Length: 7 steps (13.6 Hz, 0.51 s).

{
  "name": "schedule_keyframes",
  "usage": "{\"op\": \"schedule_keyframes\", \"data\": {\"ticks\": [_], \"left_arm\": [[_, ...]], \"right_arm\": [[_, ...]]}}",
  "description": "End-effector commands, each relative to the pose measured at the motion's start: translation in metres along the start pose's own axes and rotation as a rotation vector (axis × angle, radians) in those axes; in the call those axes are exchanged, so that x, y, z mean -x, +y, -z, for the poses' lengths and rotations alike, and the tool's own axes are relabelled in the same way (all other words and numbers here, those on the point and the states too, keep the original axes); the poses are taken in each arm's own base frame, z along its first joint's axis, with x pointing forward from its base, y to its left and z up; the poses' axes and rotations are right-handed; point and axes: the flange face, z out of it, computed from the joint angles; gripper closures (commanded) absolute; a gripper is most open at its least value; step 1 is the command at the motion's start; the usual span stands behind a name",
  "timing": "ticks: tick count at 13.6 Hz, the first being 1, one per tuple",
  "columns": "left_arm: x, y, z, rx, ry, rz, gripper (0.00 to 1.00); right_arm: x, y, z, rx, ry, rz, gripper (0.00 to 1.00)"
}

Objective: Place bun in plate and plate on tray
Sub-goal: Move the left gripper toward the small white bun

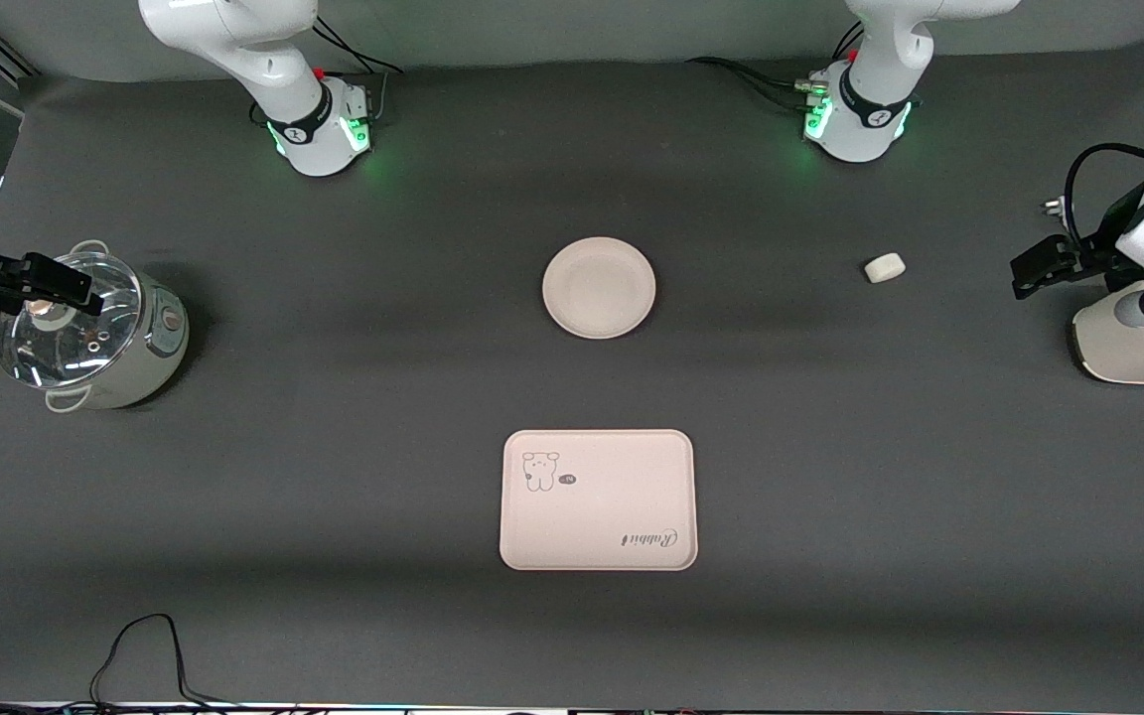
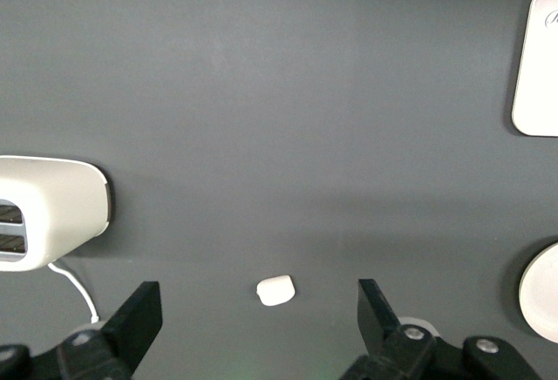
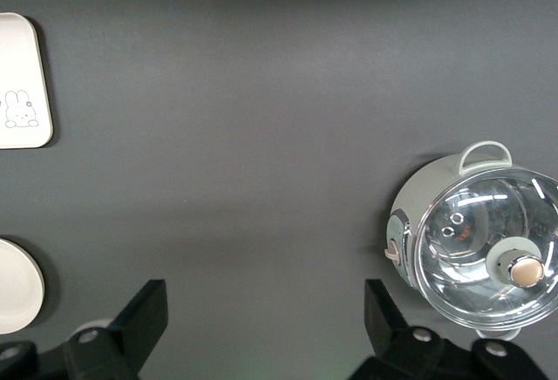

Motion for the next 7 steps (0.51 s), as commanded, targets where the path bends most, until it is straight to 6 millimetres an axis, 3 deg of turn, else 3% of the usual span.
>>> {"op": "schedule_keyframes", "data": {"ticks": [1, 3, 6, 7], "left_arm": [[-0.001, -0.005, 0.002, 0.010, -0.045, -0.007, 0.00], [0.002, -0.005, -0.010, 0.005, -0.094, -0.010, 0.00], [0.030, 0.000, -0.086, -0.029, -0.186, -0.039, 0.00], [0.051, 0.002, -0.113, -0.027, -0.154, -0.048, 0.00]], "right_arm": [[0.005, 0.002, 0.005, 0.022, -0.001, 0.019, 0.00], [0.005, 0.002, 0.005, 0.022, -0.001, 0.019, 0.00], [0.005, 0.002, 0.004, 0.022, -0.002, 0.019, 0.00], [0.005, 0.002, 0.004, 0.022, -0.002, 0.019, 0.00]]}}
